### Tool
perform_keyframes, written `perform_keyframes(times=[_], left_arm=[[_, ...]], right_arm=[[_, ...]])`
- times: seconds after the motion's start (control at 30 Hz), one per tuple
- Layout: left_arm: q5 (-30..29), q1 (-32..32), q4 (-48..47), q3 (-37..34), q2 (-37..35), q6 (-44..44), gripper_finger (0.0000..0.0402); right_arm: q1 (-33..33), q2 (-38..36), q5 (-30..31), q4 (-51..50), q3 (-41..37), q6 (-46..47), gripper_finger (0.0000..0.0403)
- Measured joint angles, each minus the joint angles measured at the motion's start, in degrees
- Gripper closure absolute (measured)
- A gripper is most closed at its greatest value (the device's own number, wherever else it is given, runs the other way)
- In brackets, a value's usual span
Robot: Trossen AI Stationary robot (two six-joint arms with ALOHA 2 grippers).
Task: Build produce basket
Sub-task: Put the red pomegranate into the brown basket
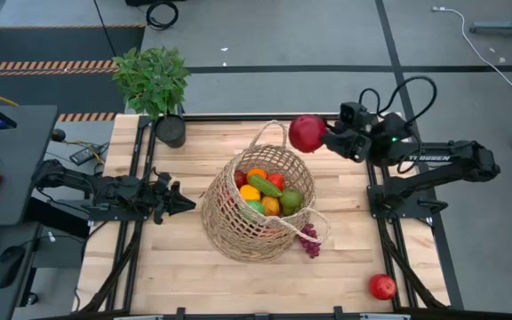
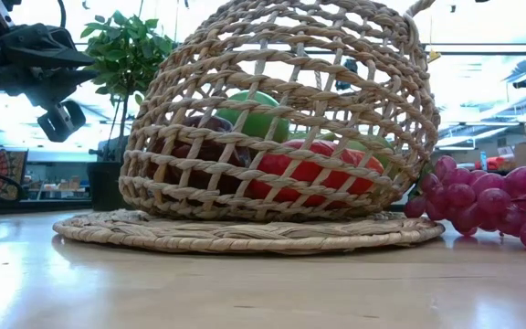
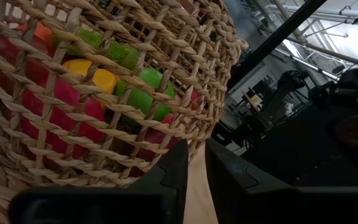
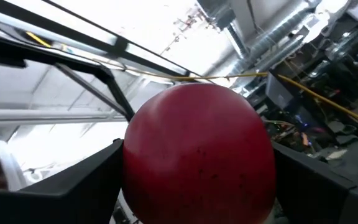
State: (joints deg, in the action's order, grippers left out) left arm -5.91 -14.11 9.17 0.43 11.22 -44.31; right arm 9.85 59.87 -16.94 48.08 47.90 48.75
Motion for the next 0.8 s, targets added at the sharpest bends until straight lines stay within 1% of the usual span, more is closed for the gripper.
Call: perform_keyframes(times=[0.23, 0.27, 0.33, 0.43, 0.57, 0.7, 0.8], left_arm=[[0.02, 0.0, -0.02, 0.02, 0.0, 0.0, 0.0338], [0.02, 0.0, -0.01, 0.01, 0.02, 0.0, 0.0338], [0.0, 0.0, -0.01, 0.0, 0.01, 0.03, 0.0339], [0.01, 0.0, -0.02, 0.0, 0.02, 0.04, 0.0339], [0.0, 0.01, 0.0, 0.0, 0.0, 0.02, 0.0338], [0.0, 0.02, 0.0, 0.02, 0.0, 0.02, 0.0342], [0.0, 0.02, -0.02, 0.0, 0.01, 0.03, 0.0344]], right_arm=[[-4.57, 2.86, 6.28, -0.49, 0.0, -0.53, 0.0039], [-5.03, 2.98, 6.77, -1.55, 0.42, -0.52, 0.0039], [-6.01, 2.95, 7.22, -7.17, 2.99, -1.62, 0.0039], [-7.34, 2.92, 8.42, -21.73, 9.17, -5.29, 0.0039], [-8.17, 4.19, 8.66, -46.36, 20.23, -8.87, 0.0039], [-9.06, 7.63, 11.51, -69.98, 30.39, -11.44, 0.0039], [-9.7, 11.24, 12.98, -81.37, 36.01, -13.18, 0.0039]])
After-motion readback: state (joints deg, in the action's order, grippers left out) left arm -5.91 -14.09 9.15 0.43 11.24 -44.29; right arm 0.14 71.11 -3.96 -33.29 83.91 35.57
